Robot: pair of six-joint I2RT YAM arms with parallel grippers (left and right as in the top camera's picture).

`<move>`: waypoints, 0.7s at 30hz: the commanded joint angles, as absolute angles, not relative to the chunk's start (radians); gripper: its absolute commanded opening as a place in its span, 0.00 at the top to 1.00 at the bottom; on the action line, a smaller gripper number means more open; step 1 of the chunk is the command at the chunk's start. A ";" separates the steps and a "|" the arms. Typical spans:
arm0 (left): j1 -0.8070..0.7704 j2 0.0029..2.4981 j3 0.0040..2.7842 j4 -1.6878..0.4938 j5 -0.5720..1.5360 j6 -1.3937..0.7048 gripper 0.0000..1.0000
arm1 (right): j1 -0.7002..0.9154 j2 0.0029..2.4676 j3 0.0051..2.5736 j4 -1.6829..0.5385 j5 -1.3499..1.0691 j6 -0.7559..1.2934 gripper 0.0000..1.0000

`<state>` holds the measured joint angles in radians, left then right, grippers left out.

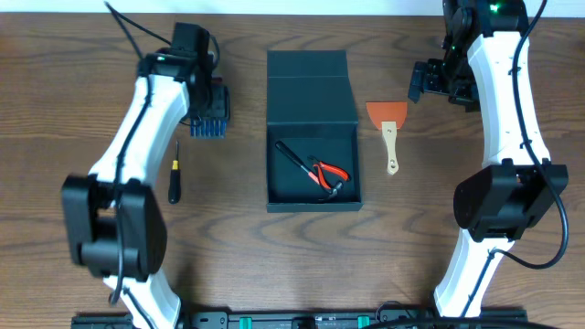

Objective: Pack container
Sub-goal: 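Lift the screwdriver case and carry it right over the box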

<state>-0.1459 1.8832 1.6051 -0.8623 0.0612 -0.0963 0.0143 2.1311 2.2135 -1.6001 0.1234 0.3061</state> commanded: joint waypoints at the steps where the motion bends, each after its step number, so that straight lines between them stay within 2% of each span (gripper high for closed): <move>1: -0.146 1.792 1.630 -0.872 0.088 -0.090 0.59 | 0.014 2.127 2.229 -1.600 0.123 0.299 0.01; 10: -0.244 1.634 1.630 -0.883 0.214 -0.052 0.61 | 0.014 2.127 2.229 -1.600 0.124 0.299 0.01; 21: -0.535 1.624 1.629 -0.878 0.227 -0.024 0.61 | 0.014 2.127 2.229 -1.600 0.123 0.299 0.01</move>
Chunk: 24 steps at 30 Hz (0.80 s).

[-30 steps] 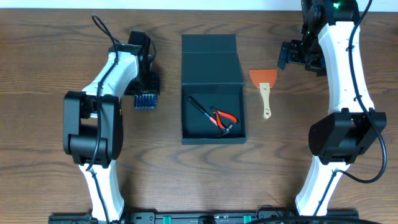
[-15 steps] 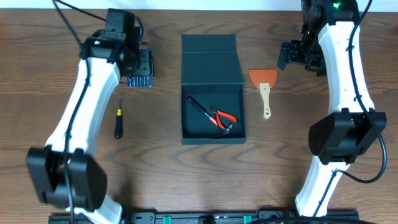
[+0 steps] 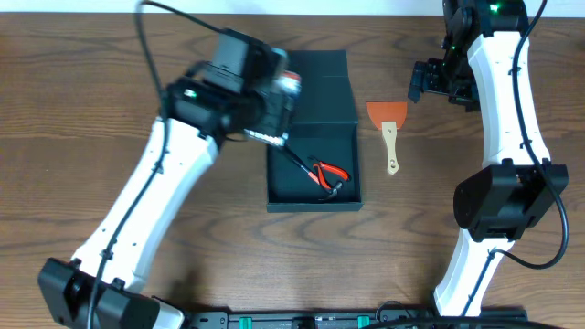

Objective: Pack container
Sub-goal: 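Lift the screwdriver case and carry it right over the box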

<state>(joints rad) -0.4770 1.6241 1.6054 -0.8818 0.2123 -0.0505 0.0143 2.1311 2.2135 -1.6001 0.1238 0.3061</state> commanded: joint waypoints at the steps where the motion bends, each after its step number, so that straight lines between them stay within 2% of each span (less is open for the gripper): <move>1: -0.551 1.629 1.629 -0.878 0.226 -0.015 0.61 | 0.014 2.127 2.229 -1.600 0.123 0.299 0.01; 10: -0.667 1.699 1.628 -0.883 0.216 0.042 0.61 | 0.014 2.127 2.229 -1.600 0.123 0.299 0.01; 24: -0.691 1.876 1.627 -0.947 0.216 0.041 0.62 | 0.014 2.127 2.229 -1.600 0.123 0.299 0.00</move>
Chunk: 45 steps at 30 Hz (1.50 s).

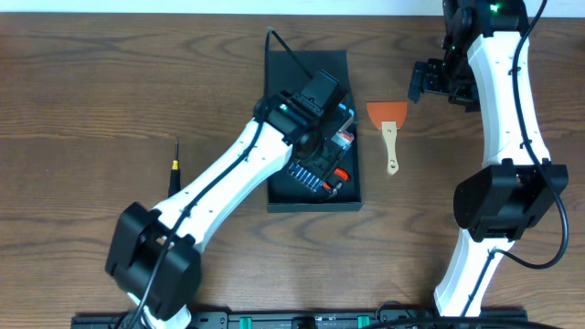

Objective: Pack container
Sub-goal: 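Lift the screwdriver case and carry it right over the box, then lower the case into the box and open the left gripper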

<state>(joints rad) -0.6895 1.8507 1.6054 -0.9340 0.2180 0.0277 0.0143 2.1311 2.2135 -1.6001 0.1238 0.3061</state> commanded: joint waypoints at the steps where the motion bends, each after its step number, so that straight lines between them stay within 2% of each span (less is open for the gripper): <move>1: -0.691 1.885 1.627 -0.953 0.217 0.041 0.62 | 0.014 2.127 2.229 -1.600 0.123 0.299 0.01; 11: -0.691 1.979 1.627 -0.976 0.215 0.020 0.65 | 0.014 2.127 2.229 -1.600 0.123 0.299 0.01; 29: -0.691 2.008 1.627 -0.967 -0.044 -0.297 0.66 | 0.014 2.127 2.229 -1.600 0.123 0.299 0.01; 35: -0.690 2.009 1.627 -0.950 -0.047 -0.376 0.66 | 0.014 2.127 2.229 -1.600 0.123 0.299 0.01; 45: -0.690 2.018 1.627 -0.960 -0.046 -0.380 0.66 | 0.014 2.127 2.229 -1.600 0.123 0.299 0.01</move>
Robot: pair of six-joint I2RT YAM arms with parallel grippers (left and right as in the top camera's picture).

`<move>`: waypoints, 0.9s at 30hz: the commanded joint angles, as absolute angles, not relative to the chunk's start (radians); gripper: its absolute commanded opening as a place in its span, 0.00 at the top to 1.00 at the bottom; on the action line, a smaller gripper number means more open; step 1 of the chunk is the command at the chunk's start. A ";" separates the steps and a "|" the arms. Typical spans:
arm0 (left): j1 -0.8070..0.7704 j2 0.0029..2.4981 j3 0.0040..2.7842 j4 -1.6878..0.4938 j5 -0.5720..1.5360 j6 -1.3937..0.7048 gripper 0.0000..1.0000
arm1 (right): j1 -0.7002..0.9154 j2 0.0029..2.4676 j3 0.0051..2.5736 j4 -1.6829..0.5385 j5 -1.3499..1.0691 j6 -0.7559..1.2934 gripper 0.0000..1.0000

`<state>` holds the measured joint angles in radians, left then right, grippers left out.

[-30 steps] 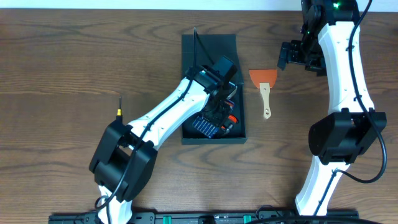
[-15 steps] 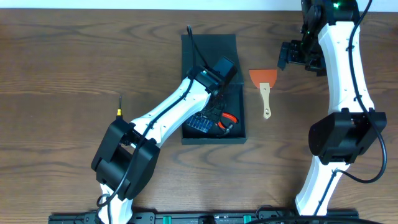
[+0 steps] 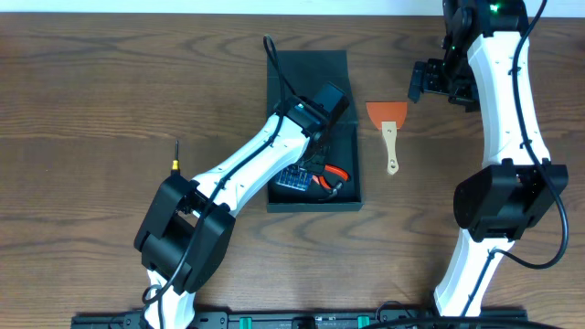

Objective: Pack container
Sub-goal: 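Lower the case into the box and open the left gripper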

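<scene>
A dark box (image 3: 355,174) stands at mid-table with its lid (image 3: 308,68) folded back. Red-handled pliers (image 3: 333,173) lie inside it, and a blue bit set (image 3: 294,181) lies at its front left. My left gripper (image 3: 309,157) reaches down into the box right over the bit set; its fingers are hidden under the wrist. An orange-bladed scraper (image 3: 388,113) with a wooden handle lies to the right of the box. A black screwdriver (image 3: 174,157) lies to the left, partly under my left arm. My right gripper (image 3: 416,82) hangs open at the back right, holding nothing.
The wooden table (image 3: 82,110) carries nothing else. My left arm (image 3: 242,169) stretches diagonally from the front left across to the box. My right arm (image 3: 503,110) stands along the right side.
The bit set has shifted a little to the front left of the box and now lies lower and flatter. My left arm has swung slightly. The right arm is unchanged.
My left gripper was first on the blue bit set at the left of the box, beside the screwdriver. Then it carried the set over the box's left rim, then down inside above the pliers. Now the set rests in the box's front left.
</scene>
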<state>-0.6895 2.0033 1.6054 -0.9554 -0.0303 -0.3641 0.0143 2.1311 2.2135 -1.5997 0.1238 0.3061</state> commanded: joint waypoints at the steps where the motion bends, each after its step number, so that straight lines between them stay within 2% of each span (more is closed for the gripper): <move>1: -0.690 2.018 1.627 -0.960 -0.046 -0.380 0.66 | 0.014 2.127 2.229 -1.600 0.124 0.299 0.01; 27: -0.692 2.018 1.566 -0.971 -0.034 -0.379 0.66 | 0.014 2.127 2.229 -1.600 0.124 0.299 0.01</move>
